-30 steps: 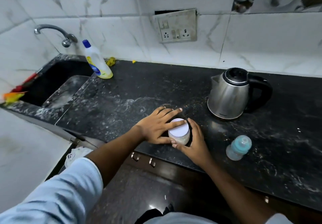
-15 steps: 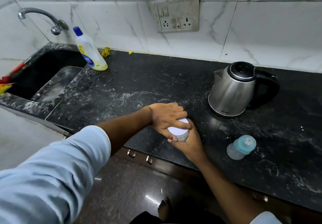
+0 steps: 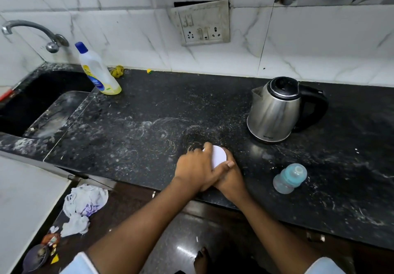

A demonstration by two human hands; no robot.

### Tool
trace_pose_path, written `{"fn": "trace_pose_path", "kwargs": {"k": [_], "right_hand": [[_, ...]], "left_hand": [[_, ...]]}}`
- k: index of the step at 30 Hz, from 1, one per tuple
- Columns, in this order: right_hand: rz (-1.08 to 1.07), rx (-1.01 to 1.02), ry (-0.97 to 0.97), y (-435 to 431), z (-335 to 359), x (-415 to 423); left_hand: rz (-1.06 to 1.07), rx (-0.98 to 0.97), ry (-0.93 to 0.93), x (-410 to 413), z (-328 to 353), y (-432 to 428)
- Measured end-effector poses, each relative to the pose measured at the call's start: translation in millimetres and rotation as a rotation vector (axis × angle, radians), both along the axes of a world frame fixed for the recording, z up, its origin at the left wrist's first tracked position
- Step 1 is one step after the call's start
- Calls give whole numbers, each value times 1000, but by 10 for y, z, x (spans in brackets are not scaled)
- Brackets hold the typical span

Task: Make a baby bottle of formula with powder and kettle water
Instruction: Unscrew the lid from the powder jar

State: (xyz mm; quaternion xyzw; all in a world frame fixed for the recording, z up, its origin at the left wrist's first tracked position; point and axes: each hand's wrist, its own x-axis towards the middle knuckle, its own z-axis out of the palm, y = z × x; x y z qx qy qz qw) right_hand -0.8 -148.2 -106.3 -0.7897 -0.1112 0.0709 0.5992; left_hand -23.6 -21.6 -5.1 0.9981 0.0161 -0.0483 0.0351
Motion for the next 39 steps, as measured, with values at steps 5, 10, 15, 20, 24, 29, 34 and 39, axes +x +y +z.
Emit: {"fn": "trace_pose_path", "kwargs": {"k": [5,10,15,20,24,29,34,39], "right_hand": [[-24,-24,42,-25,-23,-16],[-25,-12,41,-4,-36,-13],[-18,-17,30,-8,-39,7],[-15,-1,54,-16,-17,-18],[1,0,33,-24,3,-5],[4,-4,37,-19,34,10],[32,-26,-92,-25,72,29],[-8,-27,3,-25,15,2]], "left_hand": [[-125,-18,2,129,301,370],[-654,-199,250,441,253,568],[-786,-47,259,489,275,389],[-559,8,250,419,331,293],[-368,216,207,356,314,116],[-444,205,94,328,259,192],[-784,-95,171,346,349,343],[-836,5,281,431,447,294]]}}
